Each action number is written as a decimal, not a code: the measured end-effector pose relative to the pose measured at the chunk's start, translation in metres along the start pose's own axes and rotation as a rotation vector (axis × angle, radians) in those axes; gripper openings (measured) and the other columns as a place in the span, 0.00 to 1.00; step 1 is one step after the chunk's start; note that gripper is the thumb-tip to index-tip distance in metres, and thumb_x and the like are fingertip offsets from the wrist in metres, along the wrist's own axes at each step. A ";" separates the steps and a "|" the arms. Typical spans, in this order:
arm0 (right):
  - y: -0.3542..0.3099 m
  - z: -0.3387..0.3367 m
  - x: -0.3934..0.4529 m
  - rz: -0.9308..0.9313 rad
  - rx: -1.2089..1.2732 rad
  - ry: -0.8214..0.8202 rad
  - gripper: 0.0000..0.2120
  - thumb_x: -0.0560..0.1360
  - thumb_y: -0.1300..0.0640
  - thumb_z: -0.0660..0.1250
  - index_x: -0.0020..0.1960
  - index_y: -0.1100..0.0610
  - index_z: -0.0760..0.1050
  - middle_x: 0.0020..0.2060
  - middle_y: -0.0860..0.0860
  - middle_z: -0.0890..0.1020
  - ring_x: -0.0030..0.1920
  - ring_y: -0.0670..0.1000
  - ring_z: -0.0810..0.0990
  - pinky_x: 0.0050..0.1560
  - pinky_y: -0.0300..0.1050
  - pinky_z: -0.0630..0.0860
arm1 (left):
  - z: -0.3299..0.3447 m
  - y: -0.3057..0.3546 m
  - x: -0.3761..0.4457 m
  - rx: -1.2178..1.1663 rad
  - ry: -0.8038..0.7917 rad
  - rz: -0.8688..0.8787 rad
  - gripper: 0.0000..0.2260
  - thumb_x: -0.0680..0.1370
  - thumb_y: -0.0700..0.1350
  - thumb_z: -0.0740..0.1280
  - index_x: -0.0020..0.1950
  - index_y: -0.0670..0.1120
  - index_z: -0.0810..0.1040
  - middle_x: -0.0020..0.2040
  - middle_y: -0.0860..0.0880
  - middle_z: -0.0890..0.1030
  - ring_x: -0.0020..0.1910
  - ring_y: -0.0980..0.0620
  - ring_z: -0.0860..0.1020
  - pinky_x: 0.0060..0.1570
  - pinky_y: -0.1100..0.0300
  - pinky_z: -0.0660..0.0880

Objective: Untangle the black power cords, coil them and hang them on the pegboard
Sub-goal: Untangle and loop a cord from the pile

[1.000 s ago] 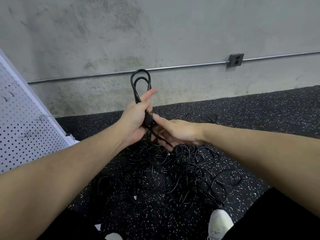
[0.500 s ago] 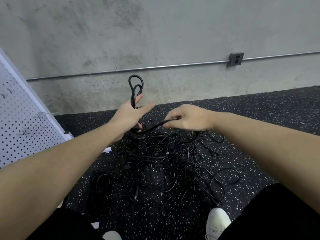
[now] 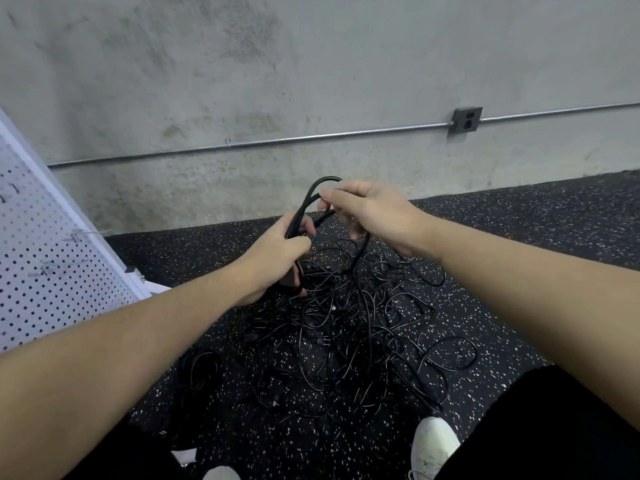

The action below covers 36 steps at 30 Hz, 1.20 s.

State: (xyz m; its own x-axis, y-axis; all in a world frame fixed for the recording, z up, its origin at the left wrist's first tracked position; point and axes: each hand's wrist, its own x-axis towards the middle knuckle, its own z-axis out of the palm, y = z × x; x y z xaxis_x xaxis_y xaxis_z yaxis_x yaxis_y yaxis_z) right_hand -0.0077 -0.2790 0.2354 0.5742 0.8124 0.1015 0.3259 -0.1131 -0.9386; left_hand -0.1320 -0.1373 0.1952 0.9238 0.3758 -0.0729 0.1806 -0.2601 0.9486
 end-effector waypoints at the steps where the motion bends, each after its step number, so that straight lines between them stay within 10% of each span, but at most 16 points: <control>1: 0.001 0.002 0.002 -0.031 -0.051 0.091 0.08 0.81 0.49 0.68 0.45 0.49 0.82 0.43 0.52 0.77 0.39 0.47 0.74 0.40 0.40 0.71 | 0.003 0.002 0.000 -0.073 -0.011 0.002 0.09 0.81 0.36 0.59 0.51 0.50 0.71 0.39 0.46 0.70 0.21 0.51 0.68 0.28 0.52 0.79; 4: 0.004 0.004 0.010 -0.105 -0.084 0.328 0.06 0.74 0.48 0.76 0.41 0.44 0.80 0.56 0.49 0.70 0.54 0.48 0.73 0.56 0.37 0.70 | 0.009 0.011 0.001 -0.269 -0.047 0.017 0.11 0.81 0.34 0.56 0.51 0.51 0.71 0.42 0.47 0.73 0.24 0.51 0.68 0.26 0.54 0.75; 8: 0.008 0.009 0.011 -0.087 0.254 0.402 0.23 0.70 0.53 0.80 0.54 0.46 0.68 0.57 0.54 0.76 0.46 0.48 0.80 0.45 0.45 0.79 | 0.012 0.016 -0.002 -0.345 -0.094 -0.008 0.13 0.81 0.34 0.54 0.48 0.51 0.71 0.44 0.48 0.74 0.27 0.50 0.69 0.25 0.57 0.71; 11: 0.010 0.007 0.012 0.052 0.478 0.283 0.28 0.71 0.54 0.80 0.63 0.51 0.67 0.48 0.58 0.84 0.43 0.53 0.85 0.50 0.52 0.84 | 0.012 0.015 -0.002 -0.341 -0.109 0.001 0.14 0.80 0.33 0.53 0.46 0.51 0.70 0.43 0.48 0.75 0.27 0.51 0.67 0.25 0.58 0.69; 14: 0.008 0.004 0.014 0.185 0.419 0.214 0.17 0.70 0.46 0.79 0.47 0.59 0.80 0.35 0.51 0.83 0.41 0.51 0.82 0.58 0.57 0.82 | 0.011 0.016 -0.003 -0.346 -0.104 0.021 0.13 0.78 0.32 0.53 0.46 0.49 0.69 0.42 0.48 0.75 0.27 0.51 0.66 0.23 0.60 0.68; 27: -0.024 0.002 0.017 0.285 0.707 0.133 0.21 0.83 0.52 0.65 0.34 0.50 0.61 0.22 0.44 0.57 0.20 0.44 0.54 0.26 0.38 0.64 | 0.006 0.030 -0.003 -0.212 -0.145 -0.053 0.03 0.69 0.43 0.65 0.40 0.49 0.72 0.42 0.48 0.80 0.26 0.54 0.70 0.25 0.62 0.67; 36: -0.024 0.008 0.018 0.323 0.727 0.227 0.16 0.80 0.46 0.68 0.42 0.53 0.66 0.27 0.47 0.66 0.24 0.44 0.63 0.21 0.35 0.66 | 0.016 0.035 -0.011 -0.001 -0.110 0.035 0.20 0.68 0.59 0.77 0.42 0.47 0.73 0.30 0.51 0.77 0.24 0.56 0.71 0.25 0.61 0.70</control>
State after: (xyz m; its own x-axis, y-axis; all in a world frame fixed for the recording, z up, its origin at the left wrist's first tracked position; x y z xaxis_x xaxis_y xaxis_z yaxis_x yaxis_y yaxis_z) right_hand -0.0114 -0.2568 0.2568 0.7193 0.6593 -0.2188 -0.4036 0.1404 -0.9041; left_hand -0.1300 -0.1648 0.2244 0.9611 0.2664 -0.0729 0.1471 -0.2703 0.9515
